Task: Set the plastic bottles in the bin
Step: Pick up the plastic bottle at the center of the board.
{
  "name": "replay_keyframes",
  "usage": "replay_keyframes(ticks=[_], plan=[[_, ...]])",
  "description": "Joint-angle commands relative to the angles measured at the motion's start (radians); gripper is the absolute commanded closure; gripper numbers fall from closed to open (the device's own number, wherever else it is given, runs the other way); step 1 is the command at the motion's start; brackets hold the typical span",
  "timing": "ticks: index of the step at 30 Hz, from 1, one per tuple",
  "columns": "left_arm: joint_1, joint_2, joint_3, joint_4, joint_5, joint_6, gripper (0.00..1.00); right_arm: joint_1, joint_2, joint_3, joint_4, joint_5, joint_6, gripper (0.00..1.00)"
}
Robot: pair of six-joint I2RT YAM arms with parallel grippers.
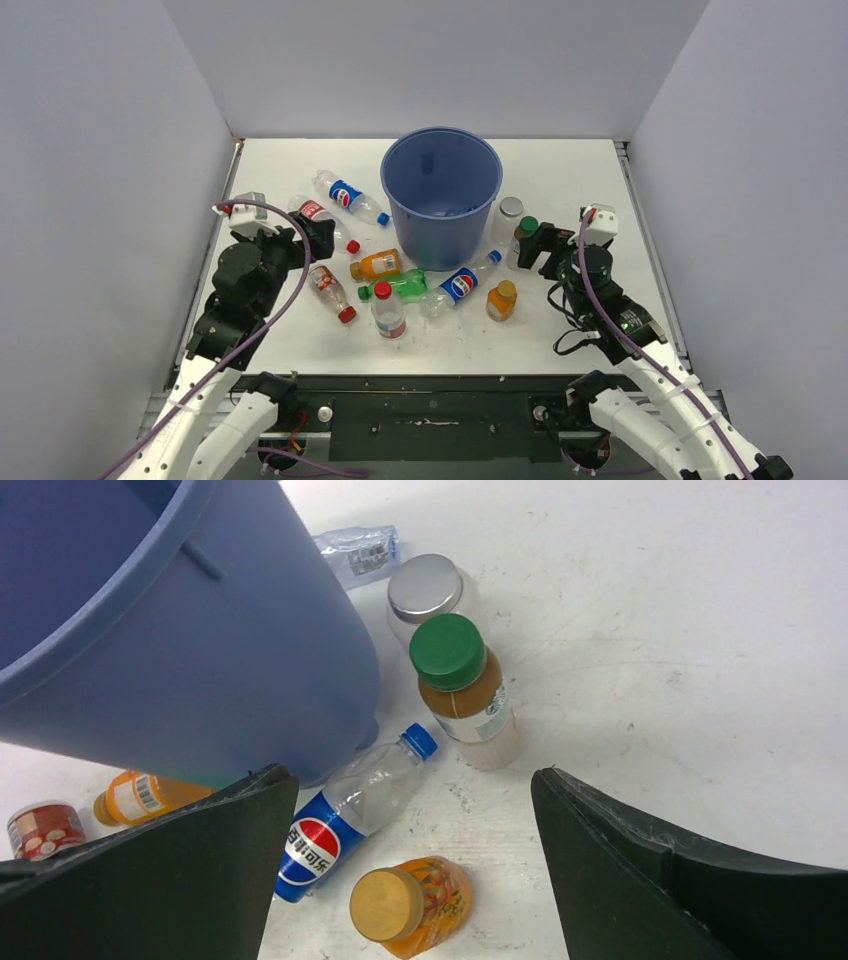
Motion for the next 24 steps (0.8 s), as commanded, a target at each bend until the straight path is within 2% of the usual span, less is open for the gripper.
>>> replay_keyframes(ticks=[1,9,14,20,24], plan=[[-0.012,-0.009,-0.003,0.092,0.044,0.037,0.04,0.001,0.006,-0.004,-0.005,0.109,0.036,0.10],[-0.018,0.058,0.015,0.090,0.166,0.064,0.04,-0.008,0.121,-0.037,0.107,0.145,0.047,0.09],[-0.031,0.050,0.003,0.106,0.176,0.071,0.04,-0.008,0.254,0.010,0.192,0.167,0.028,0.07],[-0.049,0.048,-0.003,0.109,0.172,0.074,0.04,-0.024,0.413,0.096,0.204,0.239,0.001,0.00],[-0.054,0.045,-0.003,0.111,0.176,0.075,0.04,-0.040,0.448,0.094,0.232,0.238,0.001,0.08]])
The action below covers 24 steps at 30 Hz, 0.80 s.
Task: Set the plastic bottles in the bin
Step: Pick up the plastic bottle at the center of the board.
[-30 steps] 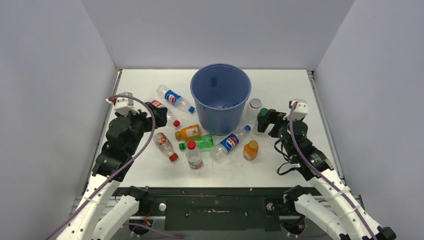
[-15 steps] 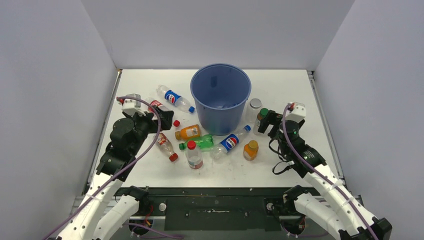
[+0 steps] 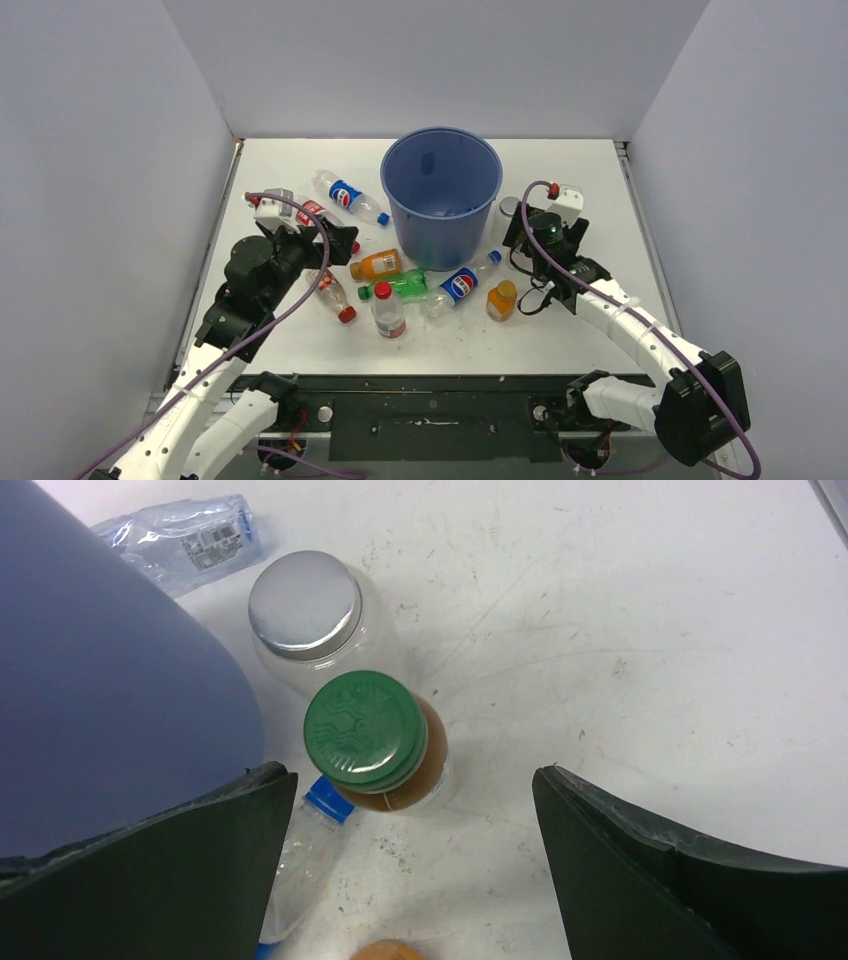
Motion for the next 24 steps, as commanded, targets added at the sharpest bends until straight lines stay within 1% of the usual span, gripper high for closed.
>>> replay_keyframes(ticks=[1,3,7,9,11,13,15,17,22,23,24], plan=[[-0.007,-0.010,0.007,0.065,0.018,0.019,0.04,-0.018,0.016,0.034,0.086,0.044,-0.013,0.10],[-0.007,-0.010,0.005,0.066,0.025,0.018,0.04,-0.018,0.030,0.035,0.103,0.041,-0.012,0.13],[-0.009,-0.012,0.005,0.066,0.029,0.019,0.03,-0.020,0.057,0.045,0.129,0.033,-0.012,0.27],[-0.011,-0.015,0.005,0.068,0.026,0.020,0.03,-0.020,0.069,0.050,0.136,0.028,-0.014,0.32],[-0.013,-0.017,0.003,0.068,0.023,0.021,0.03,-0.021,0.081,0.055,0.138,0.025,-0.016,0.36],[-0.015,-0.019,0.003,0.067,0.021,0.022,0.03,-0.023,0.085,0.053,0.143,0.023,-0.016,0.37],[-0.015,-0.021,0.002,0.066,0.020,0.022,0.03,-0.023,0.085,0.049,0.148,0.017,-0.017,0.42],[-0.016,-0.023,0.004,0.066,0.019,0.022,0.03,-0.023,0.084,0.048,0.146,0.013,-0.022,0.51],[-0.019,-0.023,0.003,0.063,0.012,0.024,0.03,-0.022,0.053,0.065,0.095,0.020,-0.024,0.82],[-0.019,-0.023,0.003,0.062,0.007,0.024,0.03,-0.021,0.037,0.074,0.074,0.029,-0.022,0.92],[-0.021,-0.024,0.003,0.060,0.001,0.025,0.03,-0.017,0.011,0.084,0.050,0.039,-0.017,0.94]])
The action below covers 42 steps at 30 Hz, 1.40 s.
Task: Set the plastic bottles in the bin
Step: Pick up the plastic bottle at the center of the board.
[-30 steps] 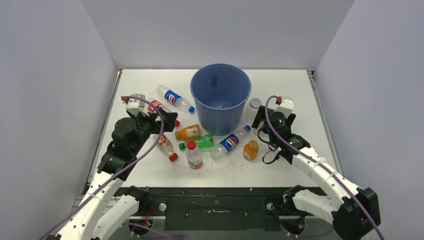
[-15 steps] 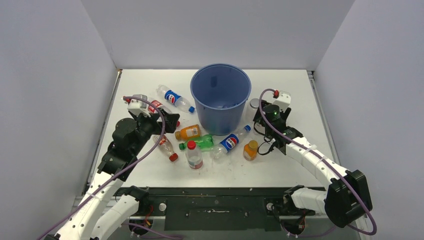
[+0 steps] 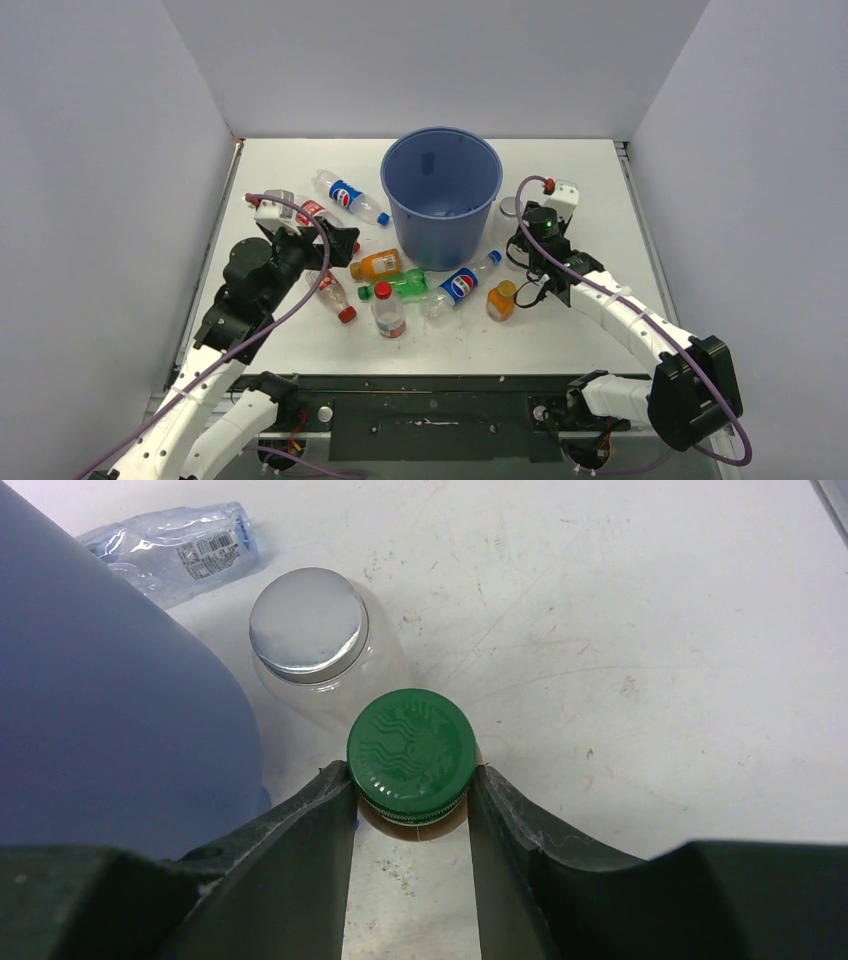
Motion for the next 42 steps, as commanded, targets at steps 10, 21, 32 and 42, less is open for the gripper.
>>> replay_keyframes(ticks=[10,21,32,42], plan=[[-0.012,-0.099,0.027,0.070,-0.206,0.062,0.03,0.022,-0.382,0.315,-0.330,0.007,-0.037,0.95],[-0.012,0.056,0.363,0.143,0.515,0.013,0.04,0.022,-0.359,0.587,-0.280,-0.944,-0.058,0.95],[-0.162,0.284,0.482,0.310,1.053,-0.115,0.04,0.026,-0.247,0.635,-0.008,-1.337,0.147,0.95],[-0.269,0.392,0.704,-0.132,0.905,0.164,0.04,0.077,-0.124,0.743,-0.031,-1.363,0.167,0.95]])
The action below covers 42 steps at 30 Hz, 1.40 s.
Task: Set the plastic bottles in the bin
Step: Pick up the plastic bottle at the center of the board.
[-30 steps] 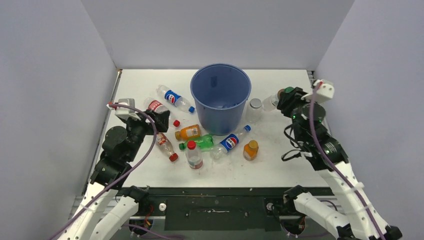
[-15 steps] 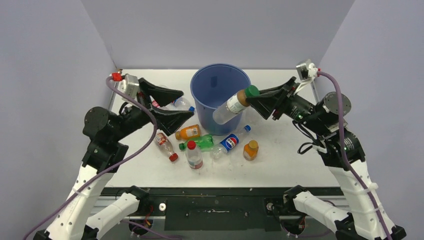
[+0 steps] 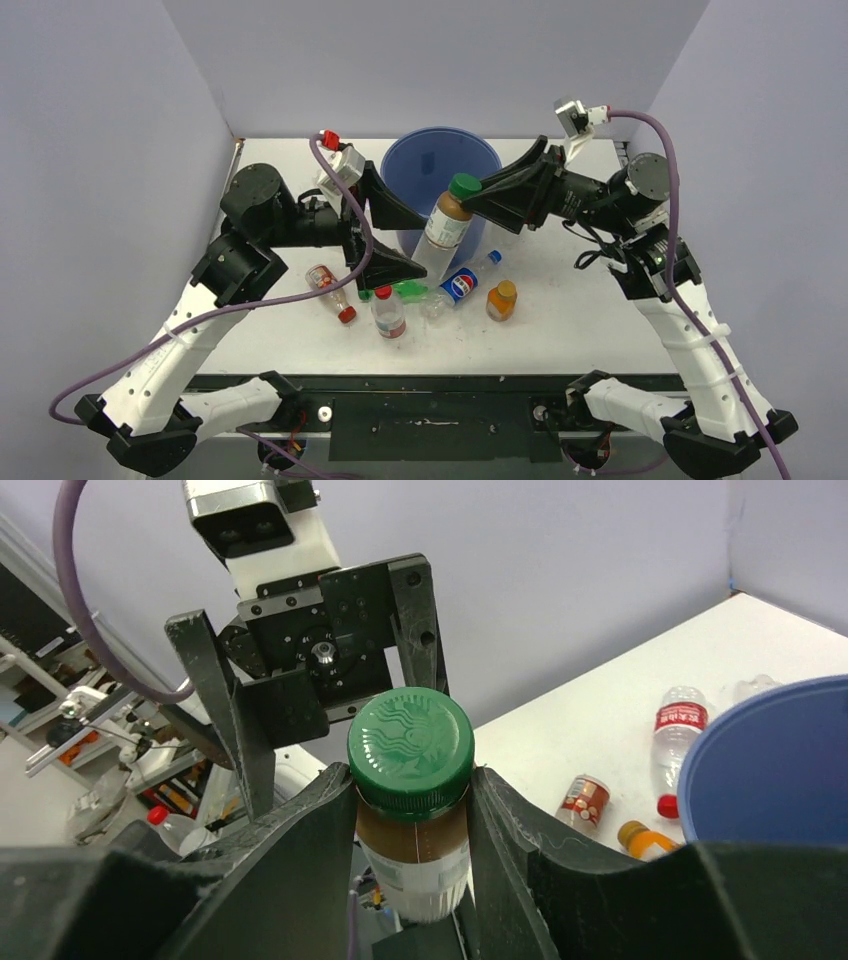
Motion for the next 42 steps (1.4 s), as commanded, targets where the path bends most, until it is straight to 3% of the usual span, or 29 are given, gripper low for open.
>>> replay_keyframes(ticks=[1,12,18,28,29,30,32,34,36,39,42], plan=[[-0.041,0.022,0.117,-0.175,-0.046,0.141,0.04,0.049,0.063,0.105,0.010,-0.009,-0.023,0.95],[-0.060,-0.004,0.090,-0.171,-0.236,0.189,0.04,0.220,0.128,0.184,-0.028,0.069,-0.076,0.95],[-0.061,-0.032,0.035,-0.067,-0.164,0.133,0.02,0.230,0.102,0.108,0.135,0.057,0.015,0.95],[-0.061,-0.056,-0.026,0.013,-0.072,0.101,0.69,0.235,0.138,0.159,0.080,0.069,-0.013,0.94],[-0.062,-0.060,-0.031,0.025,-0.075,0.098,0.78,0.235,0.142,0.169,0.054,0.067,-0.027,0.83],[-0.062,-0.066,-0.037,0.039,-0.081,0.093,0.82,0.236,0.139,0.175,0.030,0.070,-0.058,0.55],[-0.062,-0.091,-0.066,0.088,-0.106,0.078,0.84,0.237,0.100,0.163,-0.021,0.121,-0.118,0.19],[-0.061,-0.148,-0.121,0.193,-0.164,0.046,0.84,0.236,0.028,0.110,-0.045,0.211,-0.176,0.01],[-0.060,-0.208,-0.192,0.323,-0.247,-0.002,0.85,0.236,-0.047,0.025,-0.016,0.265,-0.200,0.09],[-0.060,-0.260,-0.279,0.532,-0.379,-0.088,0.88,0.236,-0.111,-0.111,0.046,0.282,-0.185,0.10],[-0.060,-0.262,-0.310,0.629,-0.448,-0.166,0.90,0.238,-0.143,-0.198,0.119,0.251,-0.149,0.10]])
